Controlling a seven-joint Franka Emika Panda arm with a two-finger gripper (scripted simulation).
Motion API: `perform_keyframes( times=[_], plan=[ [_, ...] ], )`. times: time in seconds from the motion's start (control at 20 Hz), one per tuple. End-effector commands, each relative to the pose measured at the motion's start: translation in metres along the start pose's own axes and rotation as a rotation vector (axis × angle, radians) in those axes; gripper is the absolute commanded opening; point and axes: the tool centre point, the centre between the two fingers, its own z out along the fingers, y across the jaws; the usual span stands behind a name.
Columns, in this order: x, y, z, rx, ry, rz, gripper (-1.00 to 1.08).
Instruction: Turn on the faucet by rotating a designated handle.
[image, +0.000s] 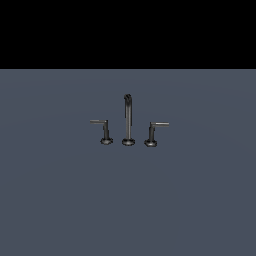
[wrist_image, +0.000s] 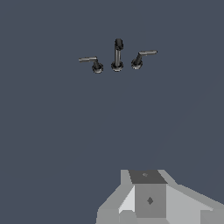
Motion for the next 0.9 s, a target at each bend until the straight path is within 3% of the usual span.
perform_keyframes(
  times=[0.0,0.85],
  plan=[
    [0.004,-0.011,0.013,-0.001,-0.001,0.051,-1.0],
    [0.05,-0.081,0.1,-0.008,-0.005,0.401,-1.0]
  ],
)
